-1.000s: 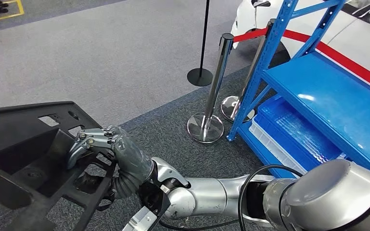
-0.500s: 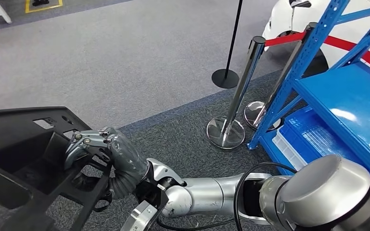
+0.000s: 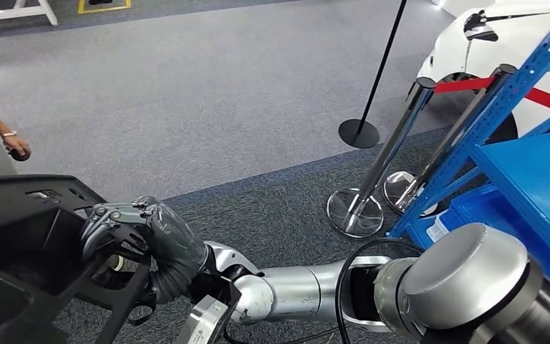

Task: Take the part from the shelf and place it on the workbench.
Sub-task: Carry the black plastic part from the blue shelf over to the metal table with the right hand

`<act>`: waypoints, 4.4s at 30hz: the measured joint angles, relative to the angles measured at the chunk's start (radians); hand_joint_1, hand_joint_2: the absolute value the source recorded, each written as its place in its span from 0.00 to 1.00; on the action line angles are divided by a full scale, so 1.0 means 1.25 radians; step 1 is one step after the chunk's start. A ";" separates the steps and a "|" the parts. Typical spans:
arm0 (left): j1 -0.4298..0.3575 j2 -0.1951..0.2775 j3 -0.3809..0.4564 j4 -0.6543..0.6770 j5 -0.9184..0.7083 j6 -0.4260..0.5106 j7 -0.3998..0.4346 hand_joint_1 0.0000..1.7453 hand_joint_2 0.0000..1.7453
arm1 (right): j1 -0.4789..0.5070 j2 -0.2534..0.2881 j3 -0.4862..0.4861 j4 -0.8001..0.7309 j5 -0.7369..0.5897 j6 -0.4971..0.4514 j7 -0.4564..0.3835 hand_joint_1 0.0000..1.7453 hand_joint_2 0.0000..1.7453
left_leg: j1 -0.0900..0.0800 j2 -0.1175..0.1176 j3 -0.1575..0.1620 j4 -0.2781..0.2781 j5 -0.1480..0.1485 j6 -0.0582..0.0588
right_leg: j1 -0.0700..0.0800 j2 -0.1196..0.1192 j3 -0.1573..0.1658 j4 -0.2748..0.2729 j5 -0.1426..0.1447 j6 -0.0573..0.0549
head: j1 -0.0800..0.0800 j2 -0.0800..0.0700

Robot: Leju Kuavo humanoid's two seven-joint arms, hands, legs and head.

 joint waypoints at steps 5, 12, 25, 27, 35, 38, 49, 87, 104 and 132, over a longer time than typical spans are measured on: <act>0.003 -0.013 0.021 0.000 0.029 0.020 -0.021 0.00 1.00 | 0.023 0.003 0.000 0.008 -0.022 0.003 -0.022 1.00 1.00 | 0.000 -0.055 0.002 0.024 -0.020 -0.007 | -0.004 0.032 0.011 -0.104 0.102 0.001 | -0.002 0.000; 0.006 -0.034 0.024 0.000 0.002 0.053 0.004 0.00 1.00 | 0.039 0.018 0.000 0.021 -0.031 0.007 -0.032 1.00 1.00 | 0.002 -0.047 -0.027 0.066 -0.042 -0.036 | -0.009 0.029 0.049 -0.167 0.112 -0.024 | -0.010 -0.001; 0.004 -0.046 0.024 0.000 -0.041 0.035 0.114 0.00 1.00 | 0.079 0.029 0.000 0.012 -0.050 0.004 -0.038 1.00 1.00 | -0.011 0.053 -0.024 0.024 -0.004 -0.014 | 0.003 -0.076 0.095 -0.188 0.082 -0.008 | 0.015 -0.001; 0.006 -0.047 0.024 0.000 -0.042 0.033 0.114 0.00 1.00 | 0.080 0.030 0.000 0.010 -0.050 0.004 -0.036 1.00 1.00 | -0.006 0.037 -0.010 0.007 0.001 -0.006 | 0.004 -0.060 0.098 -0.178 0.069 -0.001 | 0.022 -0.001; 0.004 -0.050 0.022 0.000 -0.041 0.022 0.095 0.00 1.00 | 0.084 0.031 0.000 0.007 -0.050 0.002 -0.033 1.00 1.00 | -0.002 -0.042 0.004 0.008 -0.010 0.005 | 0.001 0.018 0.003 -0.066 0.077 0.000 | 0.056 0.000; 0.003 -0.049 0.022 0.000 -0.029 0.016 0.088 0.00 1.00 | 0.078 0.034 0.000 0.009 -0.052 0.001 -0.028 1.00 1.00 | -0.003 -0.068 -0.006 0.027 -0.021 -0.009 | -0.003 0.054 0.043 -0.169 0.117 -0.003 | 0.064 0.000; 0.005 -0.040 0.022 0.000 -0.015 -0.006 0.101 0.00 1.00 | 0.056 0.056 0.000 0.028 -0.064 -0.021 -0.017 1.00 1.00 | 0.009 0.016 -0.124 0.213 -0.068 -0.048 | -0.005 -0.036 0.082 -0.187 0.099 -0.028 | 0.071 0.000; 0.001 -0.020 0.021 0.001 -0.006 -0.034 0.109 0.00 1.00 | 0.021 0.081 0.000 0.044 -0.026 -0.026 0.011 1.00 1.00 | 0.001 0.042 -0.034 0.026 -0.002 -0.030 | 0.006 -0.074 0.105 -0.200 0.085 -0.002 | 0.150 0.000; 0.005 -0.017 0.021 0.001 -0.002 -0.036 0.103 0.00 1.00 | 0.018 0.084 0.000 0.067 -0.069 -0.021 -0.014 1.00 1.00 | -0.001 -0.020 -0.011 0.033 -0.033 -0.029 | 0.009 0.016 0.053 -0.190 0.121 -0.025 | 0.188 0.000; 0.003 -0.017 0.023 0.001 0.018 -0.038 0.093 0.00 1.00 | 0.026 0.092 0.000 0.074 -0.107 -0.014 -0.047 1.00 1.00 | 0.000 -0.002 0.050 0.020 -0.077 -0.021 | 0.008 0.010 0.026 -0.175 0.135 -0.009 | 0.205 0.000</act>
